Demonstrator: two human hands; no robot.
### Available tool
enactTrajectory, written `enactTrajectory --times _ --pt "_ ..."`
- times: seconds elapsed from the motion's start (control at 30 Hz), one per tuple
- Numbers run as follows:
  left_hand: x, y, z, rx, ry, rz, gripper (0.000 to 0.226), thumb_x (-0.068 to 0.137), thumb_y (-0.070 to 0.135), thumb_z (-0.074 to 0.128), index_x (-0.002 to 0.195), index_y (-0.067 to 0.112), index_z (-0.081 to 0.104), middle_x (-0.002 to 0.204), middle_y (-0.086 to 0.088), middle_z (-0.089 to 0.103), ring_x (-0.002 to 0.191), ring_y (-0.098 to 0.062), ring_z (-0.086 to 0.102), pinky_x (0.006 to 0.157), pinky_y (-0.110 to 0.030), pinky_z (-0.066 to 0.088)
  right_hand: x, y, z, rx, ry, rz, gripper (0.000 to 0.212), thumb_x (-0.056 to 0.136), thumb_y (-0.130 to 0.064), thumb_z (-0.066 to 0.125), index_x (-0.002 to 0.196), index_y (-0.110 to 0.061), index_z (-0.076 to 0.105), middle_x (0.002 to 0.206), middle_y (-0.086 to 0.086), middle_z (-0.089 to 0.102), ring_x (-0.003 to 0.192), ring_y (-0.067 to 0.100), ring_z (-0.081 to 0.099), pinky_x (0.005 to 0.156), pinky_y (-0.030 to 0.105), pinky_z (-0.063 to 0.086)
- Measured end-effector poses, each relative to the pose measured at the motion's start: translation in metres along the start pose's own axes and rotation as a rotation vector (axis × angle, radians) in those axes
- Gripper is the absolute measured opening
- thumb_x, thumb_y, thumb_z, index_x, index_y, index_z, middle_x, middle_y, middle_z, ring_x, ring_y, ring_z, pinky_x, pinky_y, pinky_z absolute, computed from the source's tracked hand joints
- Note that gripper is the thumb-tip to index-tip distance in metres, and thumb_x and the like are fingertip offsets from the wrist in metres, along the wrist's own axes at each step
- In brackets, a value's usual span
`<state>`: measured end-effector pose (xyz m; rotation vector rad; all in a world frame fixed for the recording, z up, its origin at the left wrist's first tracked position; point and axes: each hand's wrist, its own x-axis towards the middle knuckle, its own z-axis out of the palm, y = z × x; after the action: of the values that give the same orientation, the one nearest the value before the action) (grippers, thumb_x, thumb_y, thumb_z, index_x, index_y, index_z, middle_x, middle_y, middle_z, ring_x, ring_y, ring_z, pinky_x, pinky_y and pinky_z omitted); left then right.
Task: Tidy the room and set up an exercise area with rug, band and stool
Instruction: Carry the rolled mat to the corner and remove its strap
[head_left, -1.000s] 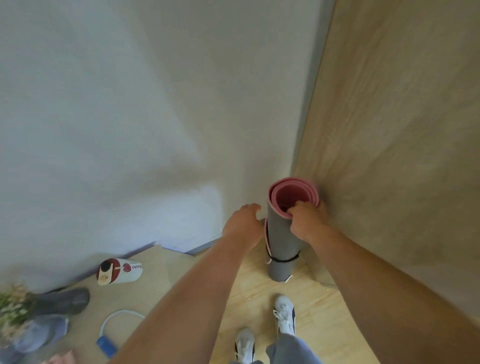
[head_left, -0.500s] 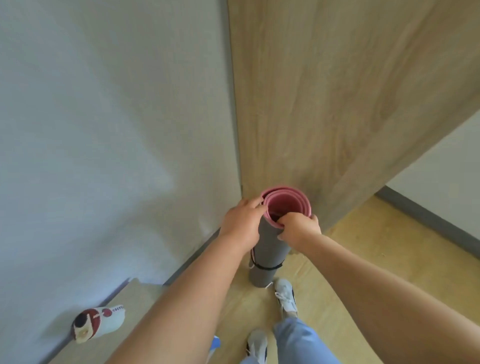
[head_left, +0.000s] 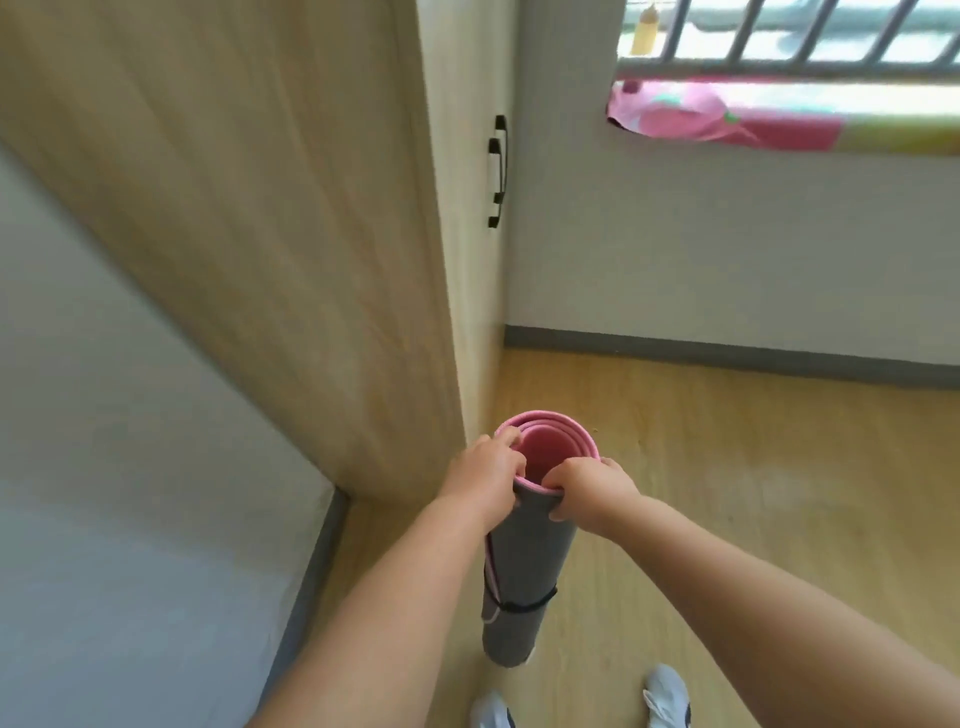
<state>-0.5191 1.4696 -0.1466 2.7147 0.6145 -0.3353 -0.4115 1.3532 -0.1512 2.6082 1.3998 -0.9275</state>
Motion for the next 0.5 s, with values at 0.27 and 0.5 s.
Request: enactTrajectory --times 0.27,0.5 --pt "0.067 0.207 0.023 0.081 -0.021 0.278 0.012 0.083 0.02 0.066 0.083 0.026 0.056 0.098 -0.001 0.056 0.084 -0.019 0.053 0.069 -0.026 0.043 -0.095 0.194 -0.01 0.22 0.032 0.222 0.015 0.084 -0.023 0.065 0.097 -0.03 0.069 0.097 -0.007 0.069 0.094 0.02 0.062 0.082 0.034 0.05" --pt "0.115 0.396 0.058 0.153 -0.041 0.476 0.02 0.08 0.022 0.071 0.097 0.027 0.064 0.101 0.002 0.06 0.085 -0.018 0.054 0.069 -0.026 0.045 -0.179 0.371 -0.009 0.389 0.1 0.34 0.03 0.078 -0.019 0.067 0.104 -0.033 0.068 0.1 -0.01 0.067 0.094 0.016 0.06 0.081 0.033 0.053"
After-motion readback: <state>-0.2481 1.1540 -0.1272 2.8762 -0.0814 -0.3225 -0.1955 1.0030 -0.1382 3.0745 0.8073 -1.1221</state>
